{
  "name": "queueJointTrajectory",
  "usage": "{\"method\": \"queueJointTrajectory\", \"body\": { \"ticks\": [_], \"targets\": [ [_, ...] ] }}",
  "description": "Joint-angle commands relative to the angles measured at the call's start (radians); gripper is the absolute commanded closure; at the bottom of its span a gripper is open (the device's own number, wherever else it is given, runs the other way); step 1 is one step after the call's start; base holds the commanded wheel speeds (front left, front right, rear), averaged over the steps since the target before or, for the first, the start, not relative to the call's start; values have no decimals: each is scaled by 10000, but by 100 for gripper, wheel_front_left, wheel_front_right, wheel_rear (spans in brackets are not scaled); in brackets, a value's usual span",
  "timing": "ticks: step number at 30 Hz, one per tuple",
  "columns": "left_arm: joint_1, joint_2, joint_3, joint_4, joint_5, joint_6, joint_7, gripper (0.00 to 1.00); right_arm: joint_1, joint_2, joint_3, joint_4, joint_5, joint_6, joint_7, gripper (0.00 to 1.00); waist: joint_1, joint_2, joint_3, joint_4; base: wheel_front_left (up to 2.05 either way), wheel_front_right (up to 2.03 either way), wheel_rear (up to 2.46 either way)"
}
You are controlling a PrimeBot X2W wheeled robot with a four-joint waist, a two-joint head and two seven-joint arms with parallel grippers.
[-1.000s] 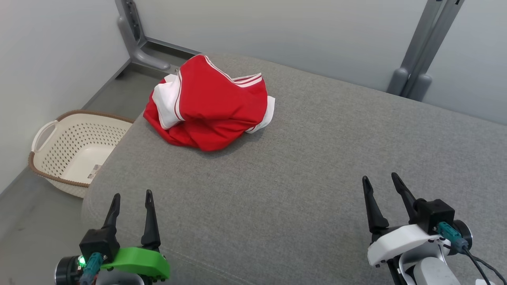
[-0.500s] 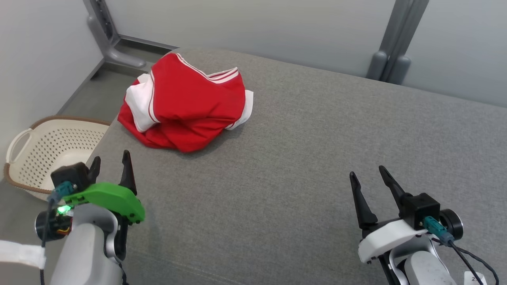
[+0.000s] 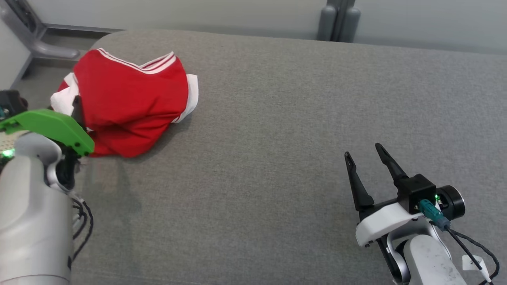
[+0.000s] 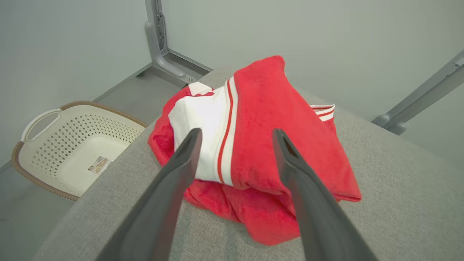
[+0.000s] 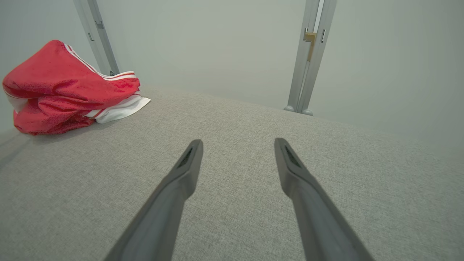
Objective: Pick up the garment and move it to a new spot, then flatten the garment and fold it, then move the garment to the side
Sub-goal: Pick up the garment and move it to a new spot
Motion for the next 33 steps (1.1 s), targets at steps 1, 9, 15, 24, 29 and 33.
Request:
{"method": "queueJointTrajectory", "body": {
  "ticks": [1, 9, 15, 24, 29, 33],
  "targets": [
    [-380, 234, 91, 126, -43, 26, 114, 0, -113, -38, -1, -108, -74, -3, 57, 0, 0, 0, 911, -957, 0, 0, 0],
    [-1118, 934, 217, 652, -121, 308, 878, 0, -218, -34, -139, -707, -394, -3, 233, 0, 0, 0, 1840, -1555, 0, 0, 0],
    [-885, 662, 145, 738, -39, 974, 1027, 51, -141, -34, -126, -824, -285, -3, 254, 0, 0, 0, 1956, -1569, 0, 0, 0],
    [-465, 832, -243, -443, 277, 1235, 1330, 100, -134, -34, 179, -287, 301, -3, -49, 0, 0, 0, 938, -1373, 0, 0, 0],
    [-680, 870, -557, -1664, 563, 1147, 778, 100, -20, -37, 277, 82, 633, -3, -231, 0, 0, 0, 206, -1303, 0, 0, 0],
    [-1160, 662, -887, -2524, 635, 921, 655, 100, 61, -37, 351, 307, 904, -3, -377, 0, 0, 0, -341, -1396, 0, 0, 0]
  ]
}}
